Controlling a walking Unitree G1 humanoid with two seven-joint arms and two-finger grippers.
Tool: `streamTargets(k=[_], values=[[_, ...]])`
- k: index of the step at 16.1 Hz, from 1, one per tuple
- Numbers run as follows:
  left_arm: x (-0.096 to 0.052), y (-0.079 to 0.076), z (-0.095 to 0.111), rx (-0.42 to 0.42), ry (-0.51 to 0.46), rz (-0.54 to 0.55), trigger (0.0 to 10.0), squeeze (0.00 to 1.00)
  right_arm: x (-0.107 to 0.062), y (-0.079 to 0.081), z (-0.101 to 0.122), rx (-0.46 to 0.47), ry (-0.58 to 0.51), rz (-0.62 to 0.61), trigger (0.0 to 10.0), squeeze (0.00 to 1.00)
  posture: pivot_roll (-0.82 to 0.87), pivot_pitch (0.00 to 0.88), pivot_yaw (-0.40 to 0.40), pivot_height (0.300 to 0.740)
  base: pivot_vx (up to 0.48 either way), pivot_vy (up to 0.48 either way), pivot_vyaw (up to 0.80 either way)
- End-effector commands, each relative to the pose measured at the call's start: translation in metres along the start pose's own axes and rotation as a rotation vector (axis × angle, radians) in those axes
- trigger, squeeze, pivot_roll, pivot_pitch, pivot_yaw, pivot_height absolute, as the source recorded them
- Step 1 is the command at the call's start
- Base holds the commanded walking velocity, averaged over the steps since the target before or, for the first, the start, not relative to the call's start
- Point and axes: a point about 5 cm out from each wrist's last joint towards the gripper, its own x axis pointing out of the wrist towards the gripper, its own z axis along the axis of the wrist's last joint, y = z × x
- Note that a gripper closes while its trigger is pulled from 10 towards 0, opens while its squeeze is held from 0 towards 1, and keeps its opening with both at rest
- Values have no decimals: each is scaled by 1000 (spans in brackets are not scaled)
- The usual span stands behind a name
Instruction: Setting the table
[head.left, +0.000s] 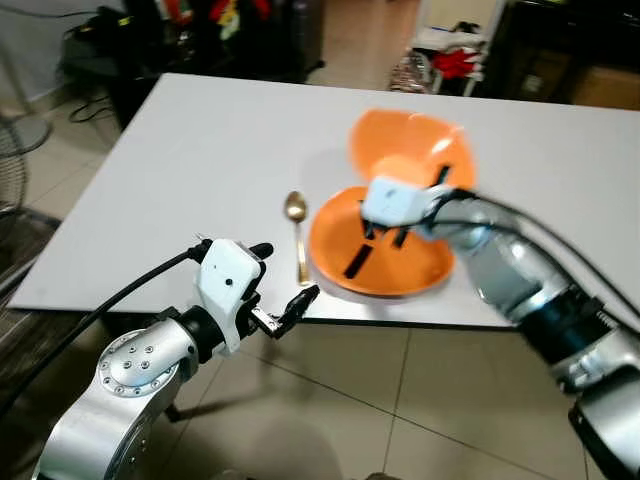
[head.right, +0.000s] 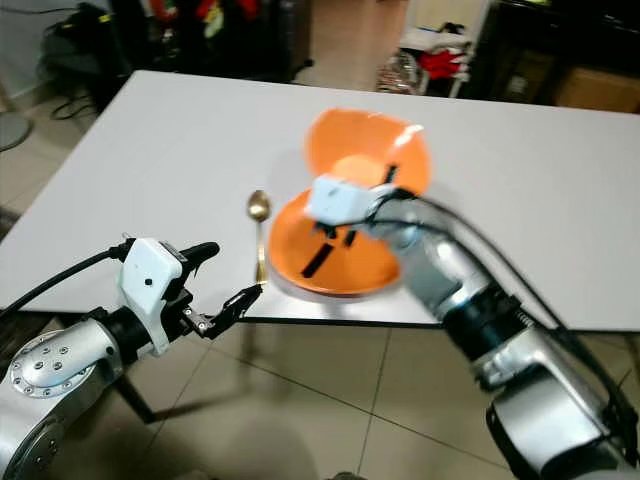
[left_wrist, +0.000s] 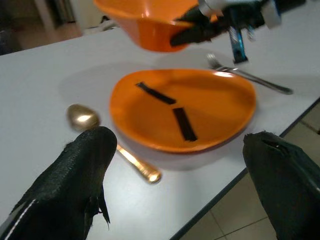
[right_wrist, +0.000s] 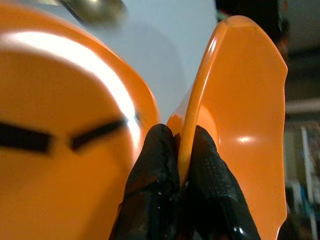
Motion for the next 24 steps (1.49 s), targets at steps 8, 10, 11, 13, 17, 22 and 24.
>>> streamTargets(k=[8, 10, 11, 13, 17, 22, 24], values=[[-1, 16, -3, -7, 9, 108, 10000, 0, -19, 37, 16, -2, -34, 144, 0, 0, -10, 24, -67, 740, 0, 0, 0], [-1, 15, -2, -9, 6, 105, 10000, 0, -19, 41, 15, 3, -23, 153, 0, 0, -10, 23, -66, 740, 0, 0, 0], [0, 15, -2, -10, 4, 105, 10000, 0, -19, 42, 13, 9, -15, 159, 0, 0, -10, 23, -67, 740, 0, 0, 0], [1, 15, -2, -10, 2, 105, 10000, 0, -17, 48, 11, 36, -4, 174, 0, 0, -7, 22, -68, 740, 0, 0, 0], [1, 14, -1, -5, -2, 100, 10000, 0, -13, 55, 8, 21, 15, 181, 10000, 0, -6, 20, -68, 740, 0, 0, 0], [2, 13, 0, -3, -4, 93, 10000, 0, -8, 64, 3, 7, 14, 191, 10000, 1000, -6, 21, -65, 740, 0, 0, 0], [2, 13, 0, -3, -5, 90, 10000, 0, -9, 67, 2, -9, 8, 203, 10000, 1000, -6, 21, -65, 740, 0, 0, 0]])
